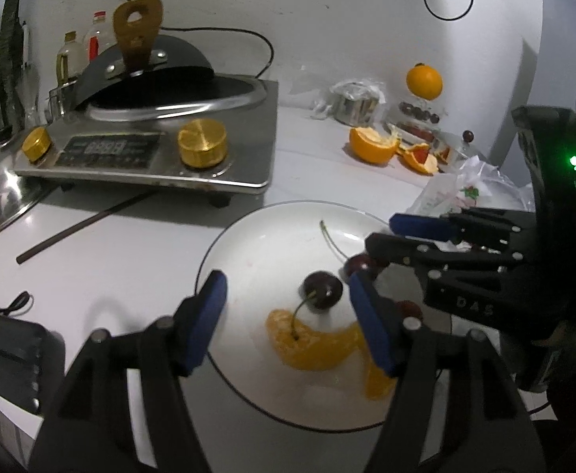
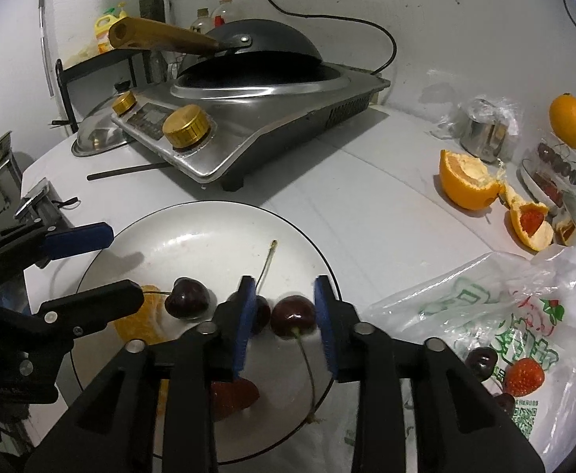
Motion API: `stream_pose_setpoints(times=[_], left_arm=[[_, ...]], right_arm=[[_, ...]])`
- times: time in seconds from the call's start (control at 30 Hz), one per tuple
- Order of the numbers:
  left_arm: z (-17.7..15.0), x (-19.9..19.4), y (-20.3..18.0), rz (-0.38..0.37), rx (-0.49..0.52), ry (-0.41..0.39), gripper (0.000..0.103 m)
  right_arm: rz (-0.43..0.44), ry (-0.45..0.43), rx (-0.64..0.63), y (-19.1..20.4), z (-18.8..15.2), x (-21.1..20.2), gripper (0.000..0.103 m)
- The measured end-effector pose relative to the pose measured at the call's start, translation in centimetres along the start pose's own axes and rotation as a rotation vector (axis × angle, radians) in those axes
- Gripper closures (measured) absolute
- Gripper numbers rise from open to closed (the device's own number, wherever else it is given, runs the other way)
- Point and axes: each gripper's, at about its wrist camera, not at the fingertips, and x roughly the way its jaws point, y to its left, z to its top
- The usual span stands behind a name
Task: Organize fruits
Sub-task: 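Lower the right tool's cherry onto the plate and open the right tool, then move both open tools back toward the fruit bag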
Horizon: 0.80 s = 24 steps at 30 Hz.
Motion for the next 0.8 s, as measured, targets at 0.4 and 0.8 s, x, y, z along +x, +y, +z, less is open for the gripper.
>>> stream_pose_setpoints(times=[0.4, 0.8], left_arm=[[-0.3, -1.4, -1.2, -0.003, 0.014, -0.019, 0.037], [-0.5, -3.1, -3.6, 0.006, 0.026, -0.034, 0.037]], right_arm=[[-0.013, -0.034, 0.001, -0.2, -0.6, -2.7, 0.064], [-0.010, -0.075, 0.019, -0.7, -2.2, -6.1, 0.064]])
